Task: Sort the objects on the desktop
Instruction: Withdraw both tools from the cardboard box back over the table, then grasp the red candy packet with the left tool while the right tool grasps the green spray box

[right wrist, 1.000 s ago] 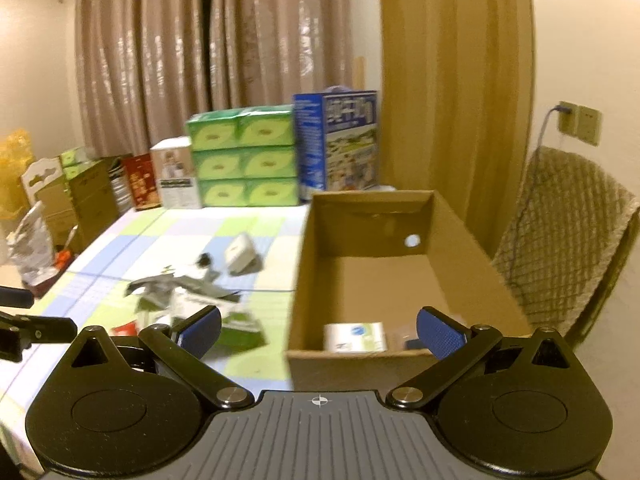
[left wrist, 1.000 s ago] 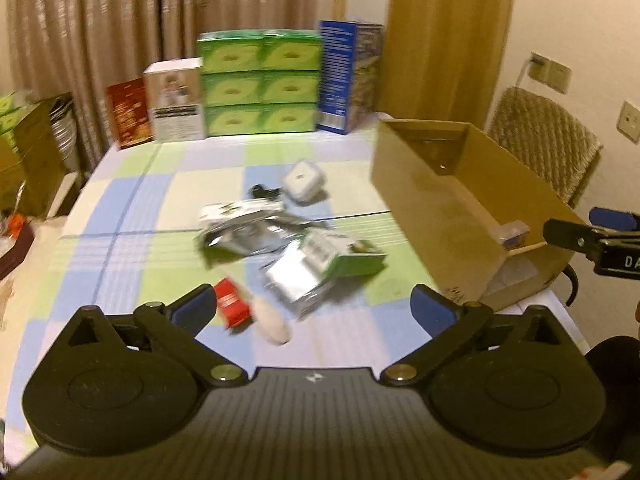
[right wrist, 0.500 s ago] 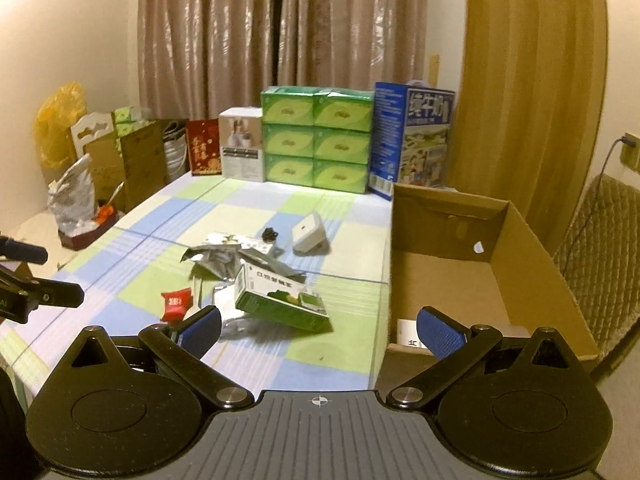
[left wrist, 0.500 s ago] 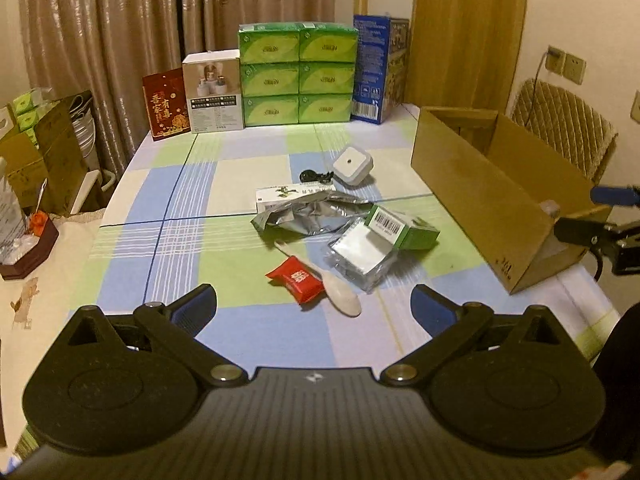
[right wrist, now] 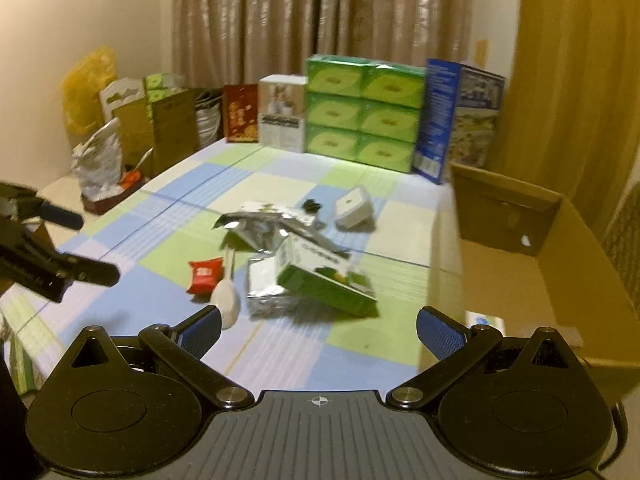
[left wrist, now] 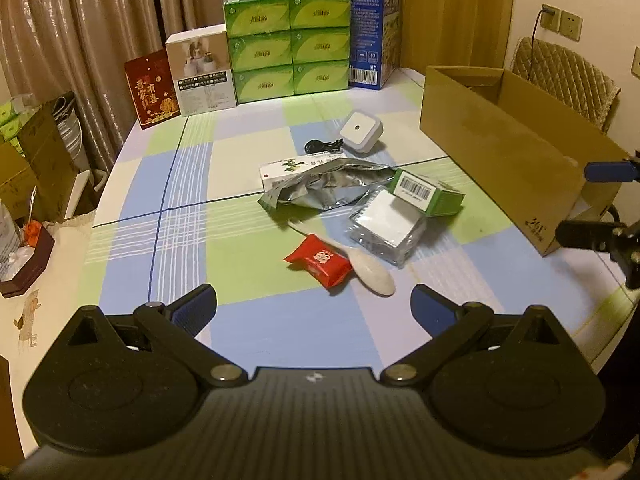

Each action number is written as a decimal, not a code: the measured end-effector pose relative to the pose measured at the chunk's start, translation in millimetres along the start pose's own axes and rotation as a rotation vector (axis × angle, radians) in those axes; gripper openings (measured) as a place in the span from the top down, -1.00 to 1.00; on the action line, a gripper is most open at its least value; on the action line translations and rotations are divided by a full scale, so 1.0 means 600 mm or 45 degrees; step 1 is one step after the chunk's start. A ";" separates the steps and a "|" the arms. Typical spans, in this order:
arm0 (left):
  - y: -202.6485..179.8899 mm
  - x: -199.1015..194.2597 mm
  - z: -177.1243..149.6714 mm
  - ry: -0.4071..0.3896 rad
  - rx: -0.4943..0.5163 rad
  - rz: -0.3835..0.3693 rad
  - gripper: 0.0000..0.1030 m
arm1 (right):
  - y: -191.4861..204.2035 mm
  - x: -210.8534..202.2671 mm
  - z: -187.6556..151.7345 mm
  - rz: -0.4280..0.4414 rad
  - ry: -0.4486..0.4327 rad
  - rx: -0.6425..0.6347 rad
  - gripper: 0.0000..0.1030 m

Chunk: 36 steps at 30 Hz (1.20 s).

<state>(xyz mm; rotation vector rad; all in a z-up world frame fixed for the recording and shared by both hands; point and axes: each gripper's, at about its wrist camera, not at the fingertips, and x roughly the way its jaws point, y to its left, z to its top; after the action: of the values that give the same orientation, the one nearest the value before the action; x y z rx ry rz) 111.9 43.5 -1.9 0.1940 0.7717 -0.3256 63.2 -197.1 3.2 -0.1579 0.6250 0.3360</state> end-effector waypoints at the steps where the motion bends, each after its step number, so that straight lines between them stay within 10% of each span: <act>1: 0.002 0.005 0.001 0.003 0.010 -0.005 -0.97 | 0.003 0.008 0.003 0.010 0.007 -0.029 -0.96; 22: 0.021 0.178 0.049 0.169 0.615 -0.326 -0.93 | 0.000 0.221 0.078 0.360 0.307 -1.117 -0.96; 36: 0.042 0.266 0.059 0.232 0.667 -0.454 -0.79 | -0.004 0.359 0.083 0.551 0.593 -1.357 -0.86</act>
<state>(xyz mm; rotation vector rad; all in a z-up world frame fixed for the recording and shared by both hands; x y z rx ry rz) 251.2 22.2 -89.0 0.5880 0.8900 -0.8581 254.7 -131.4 -85.4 -1.1567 0.8872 1.0551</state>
